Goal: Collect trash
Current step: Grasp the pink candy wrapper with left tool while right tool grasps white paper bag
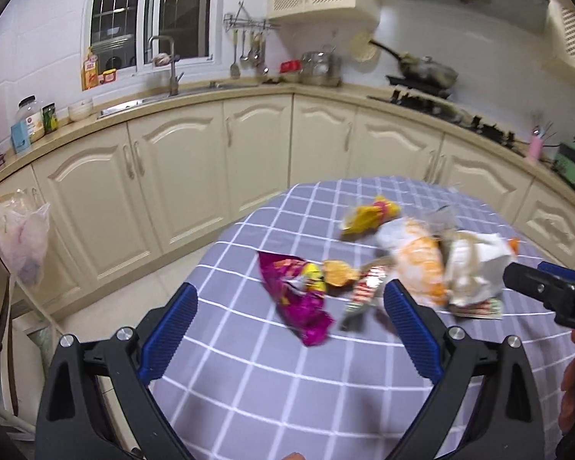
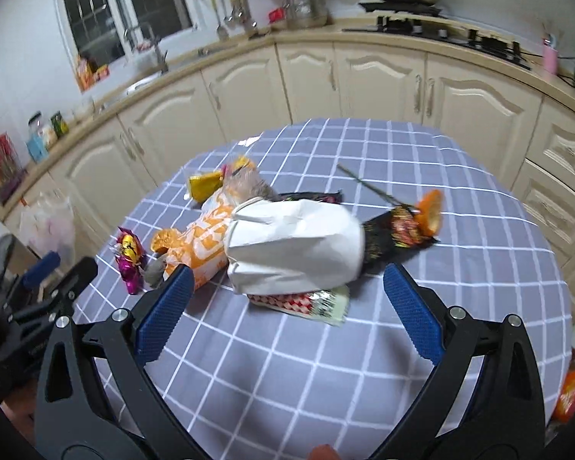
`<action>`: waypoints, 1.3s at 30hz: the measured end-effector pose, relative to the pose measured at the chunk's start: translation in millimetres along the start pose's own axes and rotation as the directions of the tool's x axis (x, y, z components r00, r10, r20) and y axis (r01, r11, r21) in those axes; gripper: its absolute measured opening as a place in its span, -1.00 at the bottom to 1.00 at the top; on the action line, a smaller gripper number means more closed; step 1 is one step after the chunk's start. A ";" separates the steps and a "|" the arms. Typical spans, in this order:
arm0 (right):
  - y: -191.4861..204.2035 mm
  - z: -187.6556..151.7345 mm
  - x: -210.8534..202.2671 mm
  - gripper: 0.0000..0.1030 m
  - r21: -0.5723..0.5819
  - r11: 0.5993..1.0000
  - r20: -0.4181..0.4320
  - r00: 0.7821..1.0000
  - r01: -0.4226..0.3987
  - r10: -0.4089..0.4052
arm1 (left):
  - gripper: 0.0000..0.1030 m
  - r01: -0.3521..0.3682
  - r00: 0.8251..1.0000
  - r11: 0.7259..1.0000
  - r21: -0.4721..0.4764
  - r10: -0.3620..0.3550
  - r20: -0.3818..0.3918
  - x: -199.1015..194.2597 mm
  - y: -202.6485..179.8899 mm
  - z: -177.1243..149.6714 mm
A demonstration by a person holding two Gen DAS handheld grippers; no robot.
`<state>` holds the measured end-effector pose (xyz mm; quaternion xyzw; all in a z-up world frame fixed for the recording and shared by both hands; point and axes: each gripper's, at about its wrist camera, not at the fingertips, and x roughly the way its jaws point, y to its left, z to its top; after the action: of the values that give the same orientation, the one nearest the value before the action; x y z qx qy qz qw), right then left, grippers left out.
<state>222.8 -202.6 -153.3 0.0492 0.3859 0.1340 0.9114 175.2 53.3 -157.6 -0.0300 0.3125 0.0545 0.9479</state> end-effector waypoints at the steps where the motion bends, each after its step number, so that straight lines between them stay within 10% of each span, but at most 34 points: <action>1: -0.7 1.1 5.2 0.88 -0.001 1.000 -0.007 1.000 0.007 -0.007 | 0.86 -0.004 1.000 1.000 -0.001 0.004 -0.010 7.4 1.8 1.7; 10: -4.7 7.8 40.0 0.67 0.026 0.999 -0.042 0.999 -0.022 0.023 | 0.85 0.010 0.992 1.000 -0.015 -0.012 -0.127 59.1 5.9 10.6; 14: -8.5 3.0 28.7 0.66 0.033 0.998 -0.022 0.998 -0.062 0.062 | -0.37 0.084 0.973 0.994 -0.068 -0.096 -0.209 79.4 12.4 9.4; 28: -52.6 -30.7 -76.4 0.66 0.125 0.986 0.156 0.983 -0.115 0.095 | -0.40 0.174 0.984 0.983 -0.050 -0.175 -0.031 -7.2 -3.2 -8.4; 39: -123.3 -56.1 -184.5 0.66 0.219 0.971 0.317 0.948 -0.093 0.019 | -0.40 0.352 0.930 0.934 0.069 -0.357 0.084 -97.0 -94.3 -2.5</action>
<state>85.1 -373.6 -89.0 0.1867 0.2480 0.1047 0.9448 107.8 -48.7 -99.7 -0.0583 0.2578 -0.1243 0.9564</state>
